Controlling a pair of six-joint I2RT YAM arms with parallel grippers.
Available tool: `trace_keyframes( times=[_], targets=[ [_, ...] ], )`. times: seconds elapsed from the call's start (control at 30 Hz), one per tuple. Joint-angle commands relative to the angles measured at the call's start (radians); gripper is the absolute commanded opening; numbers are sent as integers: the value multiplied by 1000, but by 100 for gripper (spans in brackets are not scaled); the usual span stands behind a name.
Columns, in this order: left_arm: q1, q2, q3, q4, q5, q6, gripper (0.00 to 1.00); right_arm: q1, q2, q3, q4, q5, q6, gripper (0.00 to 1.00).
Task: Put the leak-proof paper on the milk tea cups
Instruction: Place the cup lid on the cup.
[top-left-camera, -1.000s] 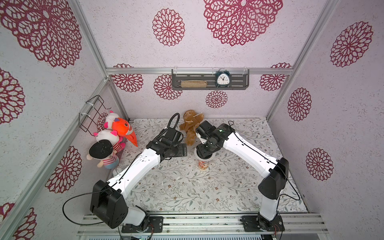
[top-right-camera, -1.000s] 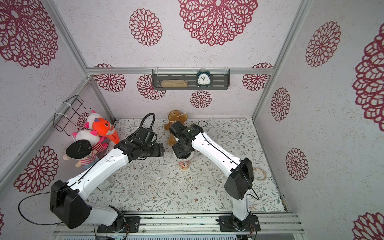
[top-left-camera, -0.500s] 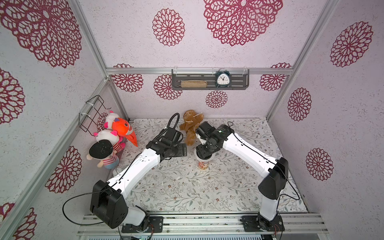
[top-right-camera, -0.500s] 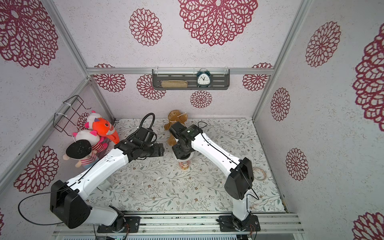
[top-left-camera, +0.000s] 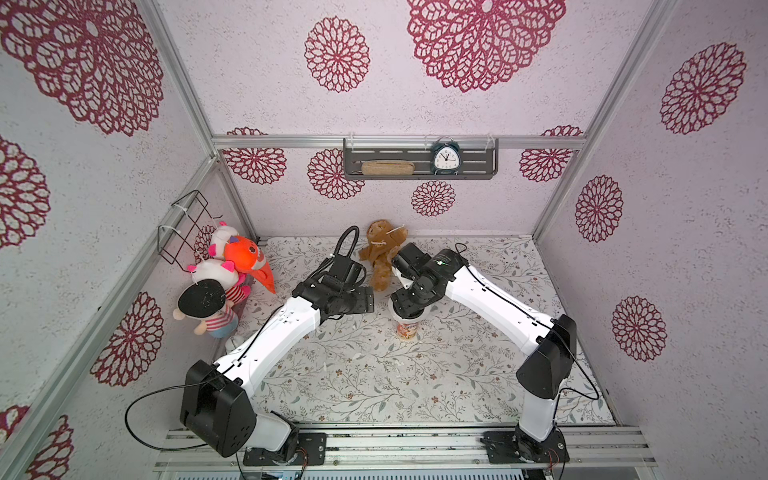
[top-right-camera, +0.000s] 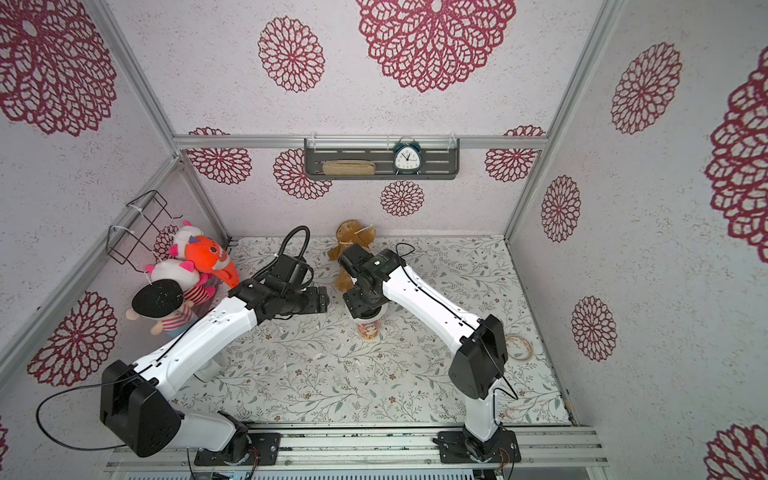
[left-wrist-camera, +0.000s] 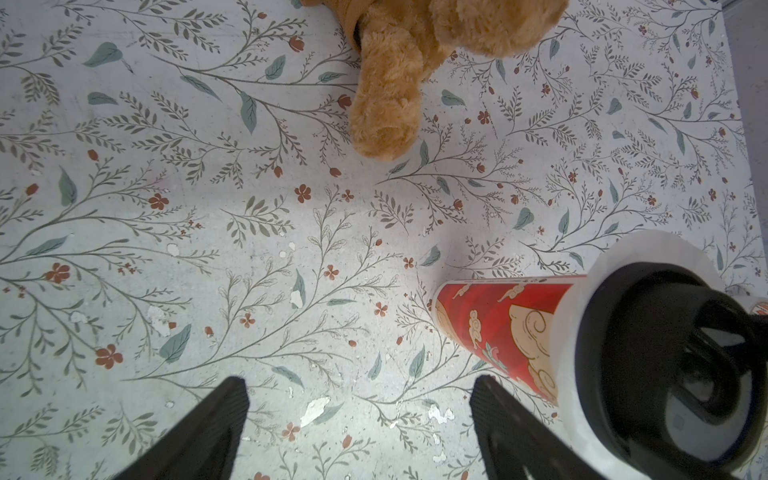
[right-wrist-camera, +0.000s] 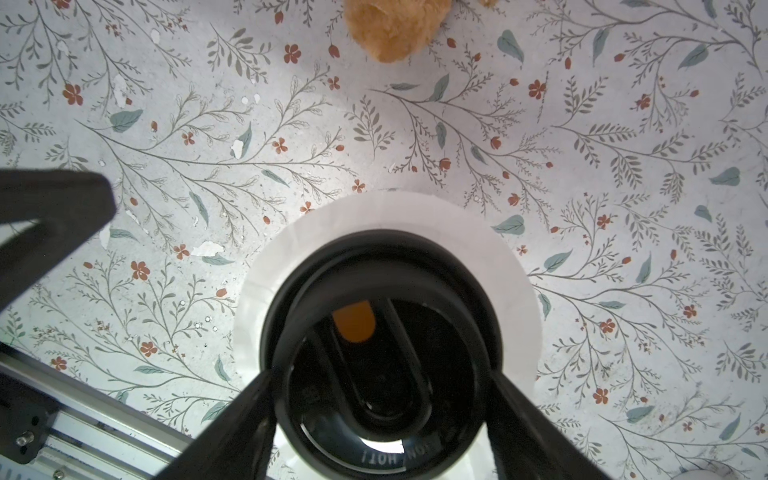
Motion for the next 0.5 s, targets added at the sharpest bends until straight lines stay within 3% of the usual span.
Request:
trace_keyframes(
  times=[0.0, 0.47],
  targets=[
    [7, -27, 1, 12, 4, 5, 89, -4, -32, 38, -34, 28, -8, 80],
    [7, -22, 3, 17, 18, 6, 88, -8, -46, 26, -29, 27, -7, 82]
  ],
)
